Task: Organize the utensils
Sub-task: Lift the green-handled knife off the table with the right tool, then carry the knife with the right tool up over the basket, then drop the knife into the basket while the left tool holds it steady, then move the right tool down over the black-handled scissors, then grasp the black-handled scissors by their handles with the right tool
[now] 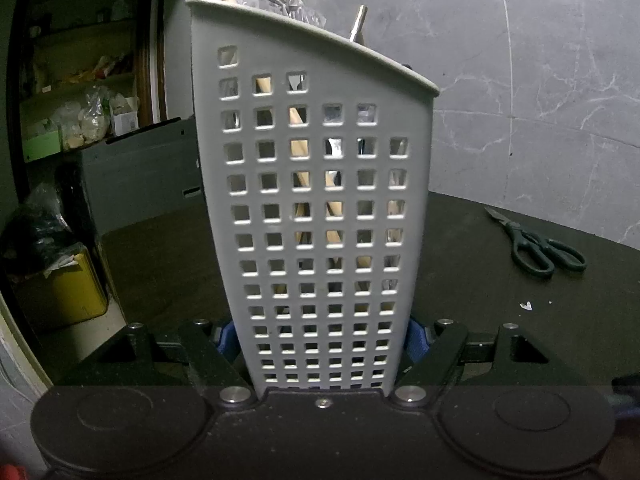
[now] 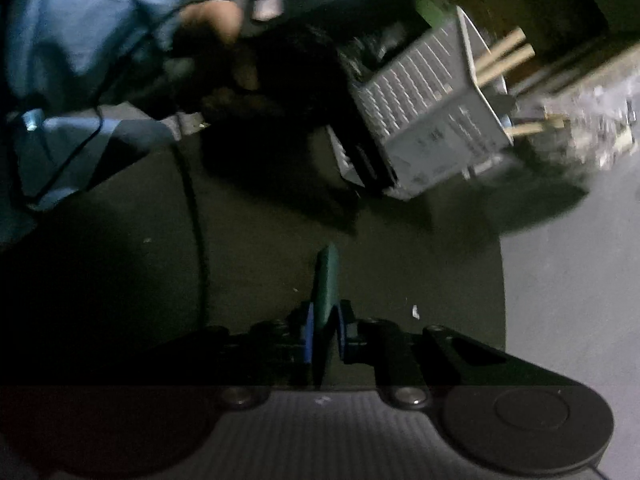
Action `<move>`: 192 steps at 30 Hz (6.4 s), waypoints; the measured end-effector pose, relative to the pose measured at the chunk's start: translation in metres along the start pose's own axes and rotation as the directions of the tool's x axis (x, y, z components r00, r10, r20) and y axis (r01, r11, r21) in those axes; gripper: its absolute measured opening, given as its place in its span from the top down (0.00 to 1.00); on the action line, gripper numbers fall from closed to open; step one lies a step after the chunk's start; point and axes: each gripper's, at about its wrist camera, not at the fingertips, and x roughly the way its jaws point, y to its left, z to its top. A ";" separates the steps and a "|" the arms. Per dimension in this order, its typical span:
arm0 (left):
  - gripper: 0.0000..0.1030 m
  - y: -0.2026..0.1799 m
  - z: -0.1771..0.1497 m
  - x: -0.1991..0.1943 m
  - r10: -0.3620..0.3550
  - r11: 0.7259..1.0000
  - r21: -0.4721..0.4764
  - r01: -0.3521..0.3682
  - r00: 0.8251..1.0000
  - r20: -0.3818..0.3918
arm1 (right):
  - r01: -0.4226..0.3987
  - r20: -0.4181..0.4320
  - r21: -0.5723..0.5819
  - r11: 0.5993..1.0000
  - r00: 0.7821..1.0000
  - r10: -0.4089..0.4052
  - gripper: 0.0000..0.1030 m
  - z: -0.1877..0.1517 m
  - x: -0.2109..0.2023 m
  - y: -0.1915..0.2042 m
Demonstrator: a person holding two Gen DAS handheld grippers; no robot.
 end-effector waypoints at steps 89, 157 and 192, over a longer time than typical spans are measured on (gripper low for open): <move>0.25 -0.010 0.002 0.002 0.023 0.999 0.026 -0.023 1.000 -0.019 | -0.513 0.720 0.489 0.706 0.694 0.006 0.44 0.046 0.020 -0.180; 0.25 -0.011 0.002 0.002 0.020 1.000 0.021 -0.020 1.000 -0.016 | -0.098 0.046 0.912 0.399 0.990 0.136 0.01 -0.133 0.154 -0.258; 0.25 -0.011 0.001 0.003 0.017 0.999 0.029 -0.017 1.000 -0.017 | 0.028 -0.047 0.903 0.429 0.998 0.033 0.39 -0.110 0.190 -0.300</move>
